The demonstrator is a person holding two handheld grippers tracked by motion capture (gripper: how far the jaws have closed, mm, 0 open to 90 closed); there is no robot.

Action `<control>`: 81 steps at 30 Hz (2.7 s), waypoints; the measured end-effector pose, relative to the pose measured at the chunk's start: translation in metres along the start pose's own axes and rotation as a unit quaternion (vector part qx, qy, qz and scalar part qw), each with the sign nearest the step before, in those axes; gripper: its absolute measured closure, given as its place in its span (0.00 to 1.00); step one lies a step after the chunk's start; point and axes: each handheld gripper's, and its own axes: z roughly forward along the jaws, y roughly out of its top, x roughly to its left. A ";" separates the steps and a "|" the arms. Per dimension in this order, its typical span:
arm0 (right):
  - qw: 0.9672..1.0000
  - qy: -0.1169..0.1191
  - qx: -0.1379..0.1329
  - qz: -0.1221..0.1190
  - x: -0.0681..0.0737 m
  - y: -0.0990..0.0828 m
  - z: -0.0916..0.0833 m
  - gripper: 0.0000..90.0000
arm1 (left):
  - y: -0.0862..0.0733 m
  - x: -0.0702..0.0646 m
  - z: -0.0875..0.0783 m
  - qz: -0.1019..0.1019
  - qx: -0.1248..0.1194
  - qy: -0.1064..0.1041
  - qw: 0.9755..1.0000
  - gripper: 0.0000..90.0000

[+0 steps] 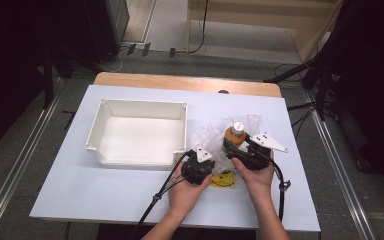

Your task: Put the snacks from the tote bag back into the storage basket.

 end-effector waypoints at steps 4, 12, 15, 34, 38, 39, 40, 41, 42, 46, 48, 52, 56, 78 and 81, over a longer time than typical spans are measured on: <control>1.000 -0.006 0.001 0.002 0.001 -0.002 0.002 0.28 | 0.000 0.000 0.000 0.003 0.001 0.001 1.000 0.99; 1.000 -0.008 0.002 -0.007 0.002 -0.005 0.006 0.34 | 0.000 -0.001 0.000 0.008 0.002 0.004 1.000 0.99; 1.000 -0.009 0.001 -0.007 0.002 -0.005 0.007 0.34 | 0.000 -0.001 0.000 0.008 0.002 0.005 1.000 0.99; 1.000 -0.017 -0.007 -0.016 0.012 0.004 0.001 0.36 | 0.000 -0.001 0.000 0.005 0.001 0.004 1.000 0.99; 1.000 -0.014 -0.015 -0.018 0.017 0.015 -0.006 0.36 | 0.000 -0.002 0.000 0.003 -0.001 0.004 1.000 0.99; 1.000 -0.014 -0.018 -0.020 0.017 0.018 -0.007 0.36 | 0.000 -0.002 0.000 0.003 -0.002 0.005 1.000 0.99; 1.000 -0.012 -0.019 -0.017 0.018 0.020 -0.009 0.36 | 0.000 -0.002 0.000 0.002 -0.002 0.004 1.000 0.99; 0.999 -0.013 -0.022 -0.019 0.019 0.022 -0.011 0.36 | 0.000 -0.002 0.001 0.003 -0.001 0.004 1.000 0.99; 0.999 -0.011 -0.026 -0.019 0.020 0.025 -0.014 0.36 | 0.000 -0.002 0.000 0.005 0.000 0.006 1.000 0.99; 0.999 -0.008 -0.034 -0.019 0.022 0.032 -0.022 0.36 | 0.000 -0.002 0.000 0.007 0.002 0.005 1.000 0.99; 0.999 -0.005 -0.040 -0.017 0.023 0.037 -0.026 0.36 | 0.000 -0.002 0.001 0.008 0.004 0.005 1.000 0.99; 0.999 -0.004 -0.046 -0.015 0.023 0.042 -0.032 0.36 | 0.000 -0.002 0.001 0.008 0.003 0.005 1.000 0.99; 0.999 -0.004 -0.044 -0.015 0.022 0.043 -0.033 0.36 | 0.000 -0.002 0.001 0.007 0.003 0.005 1.000 0.99; 0.999 0.002 -0.050 -0.009 0.022 0.049 -0.040 0.36 | -0.001 -0.002 -0.001 0.002 -0.010 0.001 1.000 0.91; 0.999 0.003 -0.053 -0.010 0.021 0.051 -0.041 0.36 | -0.001 0.000 -0.002 0.000 -0.014 -0.010 1.000 0.79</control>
